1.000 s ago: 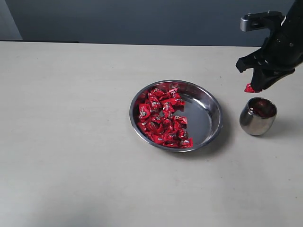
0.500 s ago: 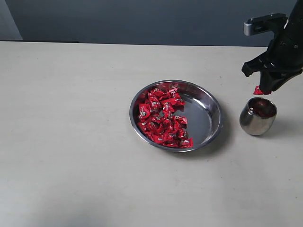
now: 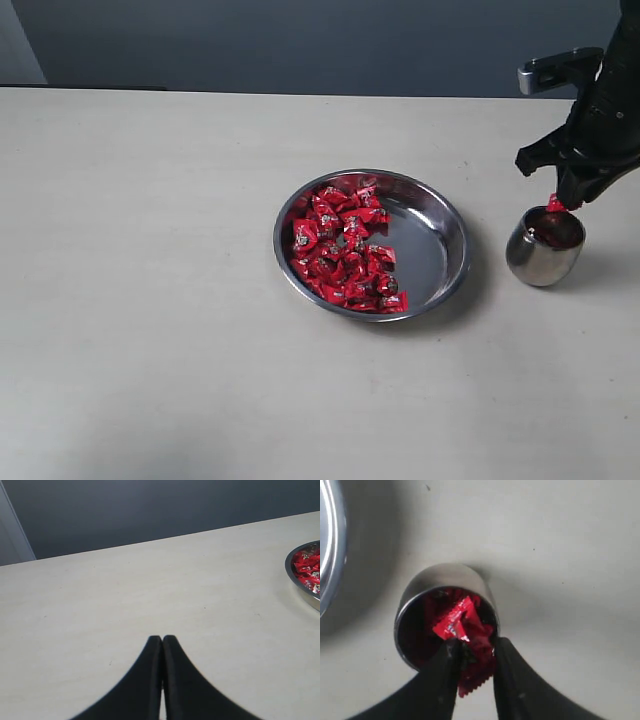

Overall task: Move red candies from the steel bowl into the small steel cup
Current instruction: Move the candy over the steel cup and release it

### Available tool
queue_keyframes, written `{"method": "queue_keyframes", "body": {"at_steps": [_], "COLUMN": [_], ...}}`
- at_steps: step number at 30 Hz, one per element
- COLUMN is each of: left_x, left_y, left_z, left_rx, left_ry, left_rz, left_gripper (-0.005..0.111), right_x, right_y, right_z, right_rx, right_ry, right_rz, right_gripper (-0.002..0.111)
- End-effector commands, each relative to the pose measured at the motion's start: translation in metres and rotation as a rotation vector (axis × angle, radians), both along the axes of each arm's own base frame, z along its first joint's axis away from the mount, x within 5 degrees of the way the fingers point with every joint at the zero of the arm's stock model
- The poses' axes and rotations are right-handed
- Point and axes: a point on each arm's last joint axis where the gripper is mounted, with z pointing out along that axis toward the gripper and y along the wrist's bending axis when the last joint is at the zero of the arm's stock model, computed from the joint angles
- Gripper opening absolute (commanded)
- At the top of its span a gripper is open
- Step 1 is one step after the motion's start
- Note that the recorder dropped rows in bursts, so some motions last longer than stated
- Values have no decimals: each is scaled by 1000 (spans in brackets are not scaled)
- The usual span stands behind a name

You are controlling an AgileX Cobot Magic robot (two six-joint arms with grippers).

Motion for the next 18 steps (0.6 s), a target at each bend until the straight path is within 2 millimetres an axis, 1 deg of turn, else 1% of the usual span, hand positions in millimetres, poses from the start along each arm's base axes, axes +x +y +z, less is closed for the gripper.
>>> {"method": "queue_keyframes", "body": {"at_steps": [1,2,4,6,10,12,14,16,18], "left_x": [0,0,0,0,0,0,0,0,0], "left_y": [-1,-1,-1,-1,-1,-1,-1,-1,-1], "left_z": [1,1,1,1,1,1,1,1,1], "left_rx": [-4,-4,-4,-4,-4,-4,-4,-4,-4], "left_ry": [-11,-11,-11,-11,-11,-11,-11,-11,-11], "left_rz": [-10,-10,-10,-10,-10,-10,-10,-10,-10], "left_gripper": [0,0,0,0,0,0,0,0,0], "right_x": [0,0,0,0,0,1,3,3,2], "right_y": [-3,-2,-1,-1,0,5,15,35,55], "right_z": [-1,-1,-1,-1,-1,-1,0,3,6], "right_rx": [0,10,18,18,29,83,192,337,414], "right_ry": [-1,-1,2,2,0,-12,-35,-50,-69], "right_rz": [-11,-16,-15,-15,-19,-37,-24,29,123], "right_gripper": [25,26,34,38,38,38,38,38,38]}}
